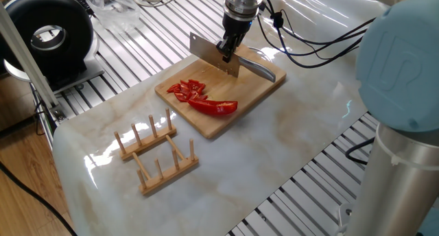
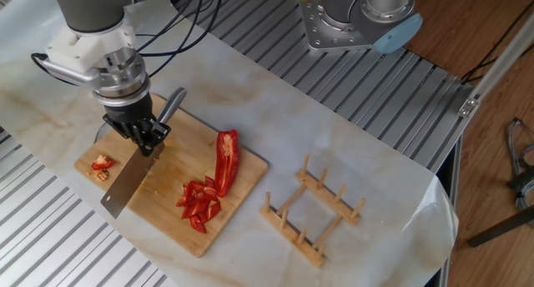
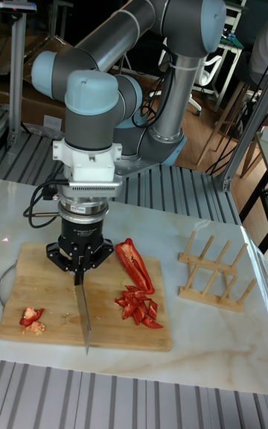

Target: Chop the chili peppers

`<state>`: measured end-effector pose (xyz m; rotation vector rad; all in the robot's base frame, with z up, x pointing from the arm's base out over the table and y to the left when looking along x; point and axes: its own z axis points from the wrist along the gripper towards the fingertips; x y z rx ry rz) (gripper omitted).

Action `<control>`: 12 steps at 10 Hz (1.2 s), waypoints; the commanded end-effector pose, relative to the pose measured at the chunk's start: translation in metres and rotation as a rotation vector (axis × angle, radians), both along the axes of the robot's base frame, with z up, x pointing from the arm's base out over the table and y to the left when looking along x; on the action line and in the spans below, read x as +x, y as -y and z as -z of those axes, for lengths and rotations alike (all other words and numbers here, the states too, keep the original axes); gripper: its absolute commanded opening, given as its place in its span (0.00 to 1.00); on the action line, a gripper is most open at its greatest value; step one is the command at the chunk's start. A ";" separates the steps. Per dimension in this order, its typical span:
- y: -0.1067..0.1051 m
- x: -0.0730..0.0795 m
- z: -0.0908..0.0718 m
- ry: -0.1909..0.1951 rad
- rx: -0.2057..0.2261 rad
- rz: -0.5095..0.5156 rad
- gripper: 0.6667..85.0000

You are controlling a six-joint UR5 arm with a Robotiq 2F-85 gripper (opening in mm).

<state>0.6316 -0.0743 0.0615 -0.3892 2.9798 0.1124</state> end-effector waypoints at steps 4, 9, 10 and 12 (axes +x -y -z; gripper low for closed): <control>0.008 0.006 -0.002 0.023 -0.024 -0.008 0.01; 0.020 0.009 -0.002 0.037 -0.068 -0.038 0.01; 0.022 0.010 -0.002 0.040 -0.078 -0.044 0.01; 0.027 0.012 -0.003 0.048 -0.098 -0.061 0.01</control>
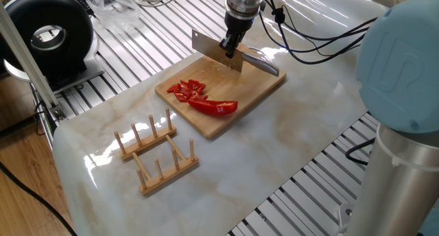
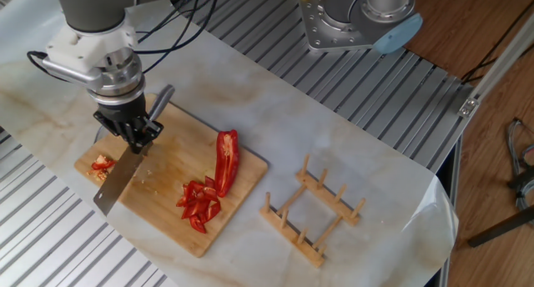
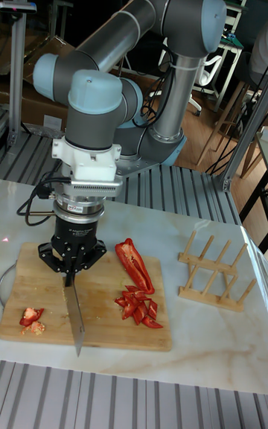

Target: Chop the chili peppers

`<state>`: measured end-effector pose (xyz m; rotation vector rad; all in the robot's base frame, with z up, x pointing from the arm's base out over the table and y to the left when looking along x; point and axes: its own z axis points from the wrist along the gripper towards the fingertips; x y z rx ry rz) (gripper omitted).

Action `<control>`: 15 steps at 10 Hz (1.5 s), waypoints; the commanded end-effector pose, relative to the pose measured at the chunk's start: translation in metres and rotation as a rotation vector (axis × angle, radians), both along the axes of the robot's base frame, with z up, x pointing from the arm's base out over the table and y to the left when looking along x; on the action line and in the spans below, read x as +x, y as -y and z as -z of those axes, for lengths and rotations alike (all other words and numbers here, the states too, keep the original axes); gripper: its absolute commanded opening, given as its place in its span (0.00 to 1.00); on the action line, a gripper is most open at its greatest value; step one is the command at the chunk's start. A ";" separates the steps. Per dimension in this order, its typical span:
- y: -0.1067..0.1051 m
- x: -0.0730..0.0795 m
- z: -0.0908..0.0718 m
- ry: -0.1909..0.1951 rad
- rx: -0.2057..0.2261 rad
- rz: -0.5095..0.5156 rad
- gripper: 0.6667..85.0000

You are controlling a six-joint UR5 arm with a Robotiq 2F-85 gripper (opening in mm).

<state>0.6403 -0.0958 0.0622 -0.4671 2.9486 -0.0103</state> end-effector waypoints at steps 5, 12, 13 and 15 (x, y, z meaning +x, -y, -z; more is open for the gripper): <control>0.020 0.017 -0.017 0.035 -0.139 -0.133 0.01; -0.014 0.016 -0.019 0.028 -0.019 -0.072 0.01; -0.034 0.014 -0.020 0.018 0.064 0.001 0.01; -0.049 0.018 -0.025 0.018 0.102 0.033 0.01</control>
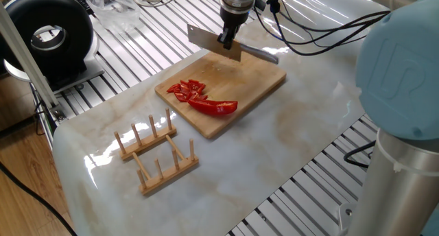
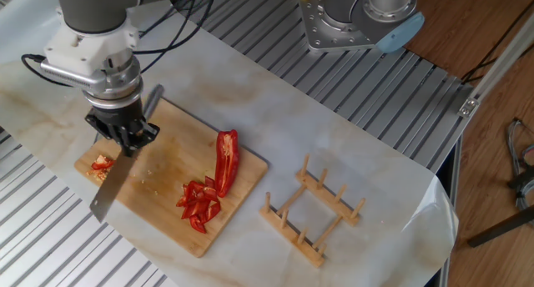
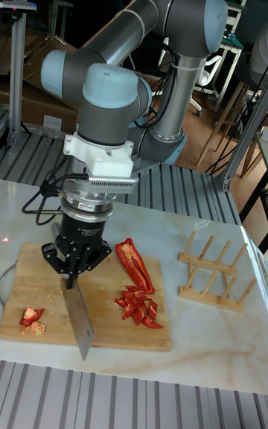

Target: Chop the chili peppers

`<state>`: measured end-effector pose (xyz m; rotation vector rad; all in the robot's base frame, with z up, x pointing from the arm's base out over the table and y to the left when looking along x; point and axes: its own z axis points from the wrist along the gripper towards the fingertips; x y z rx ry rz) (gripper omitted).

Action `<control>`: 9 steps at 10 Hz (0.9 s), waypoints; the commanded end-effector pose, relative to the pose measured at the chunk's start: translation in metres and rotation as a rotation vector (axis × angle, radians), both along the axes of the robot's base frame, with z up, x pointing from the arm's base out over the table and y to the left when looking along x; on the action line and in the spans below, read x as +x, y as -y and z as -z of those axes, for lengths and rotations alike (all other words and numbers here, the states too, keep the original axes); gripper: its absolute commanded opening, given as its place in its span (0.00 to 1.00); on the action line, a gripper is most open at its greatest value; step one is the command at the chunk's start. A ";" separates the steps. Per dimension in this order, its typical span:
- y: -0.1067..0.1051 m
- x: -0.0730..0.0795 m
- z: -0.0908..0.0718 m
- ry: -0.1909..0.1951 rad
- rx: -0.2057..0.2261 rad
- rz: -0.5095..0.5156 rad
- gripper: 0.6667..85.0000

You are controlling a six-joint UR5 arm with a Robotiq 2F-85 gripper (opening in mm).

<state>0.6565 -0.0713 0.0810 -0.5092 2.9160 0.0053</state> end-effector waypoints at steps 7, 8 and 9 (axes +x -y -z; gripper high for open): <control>-0.068 0.001 -0.007 -0.115 0.070 0.010 0.01; -0.069 0.003 -0.005 -0.114 0.064 0.001 0.01; -0.067 0.007 -0.003 -0.114 0.046 -0.007 0.01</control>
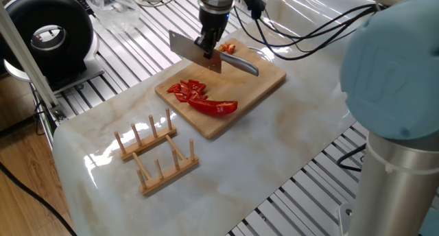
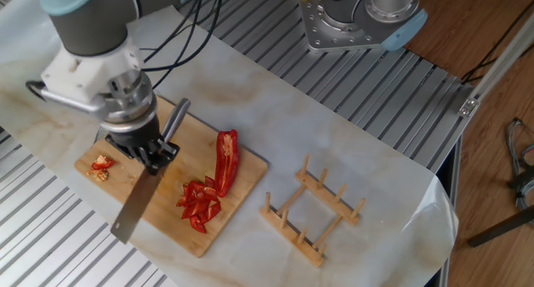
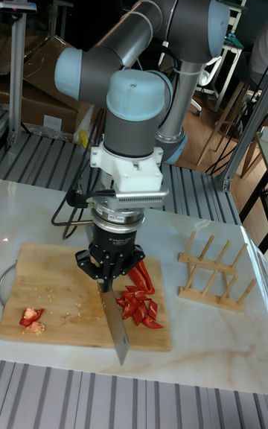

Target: Chop the chili peppers

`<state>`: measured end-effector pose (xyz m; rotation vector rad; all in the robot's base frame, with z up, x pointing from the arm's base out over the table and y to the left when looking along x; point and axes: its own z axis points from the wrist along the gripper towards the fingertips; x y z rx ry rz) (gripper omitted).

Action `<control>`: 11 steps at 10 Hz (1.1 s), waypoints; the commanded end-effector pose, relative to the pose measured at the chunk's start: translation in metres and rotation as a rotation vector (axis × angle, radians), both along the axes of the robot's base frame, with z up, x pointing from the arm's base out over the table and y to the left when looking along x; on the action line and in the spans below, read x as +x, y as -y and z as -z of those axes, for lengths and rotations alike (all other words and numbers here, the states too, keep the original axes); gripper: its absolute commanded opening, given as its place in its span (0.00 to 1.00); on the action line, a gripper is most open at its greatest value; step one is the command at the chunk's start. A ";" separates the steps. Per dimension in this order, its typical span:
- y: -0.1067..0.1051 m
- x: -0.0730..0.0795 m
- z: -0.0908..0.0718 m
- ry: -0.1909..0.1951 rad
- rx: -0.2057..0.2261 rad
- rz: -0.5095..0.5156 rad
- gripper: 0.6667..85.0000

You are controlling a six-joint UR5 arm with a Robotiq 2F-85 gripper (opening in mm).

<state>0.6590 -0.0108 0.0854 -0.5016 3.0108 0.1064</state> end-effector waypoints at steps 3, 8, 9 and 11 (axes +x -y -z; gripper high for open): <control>-0.002 0.011 0.010 -0.023 -0.035 -0.047 0.01; 0.000 0.008 0.016 -0.054 -0.055 -0.085 0.01; -0.001 0.007 0.016 -0.057 -0.050 -0.084 0.01; -0.005 0.004 0.016 -0.062 -0.028 -0.082 0.01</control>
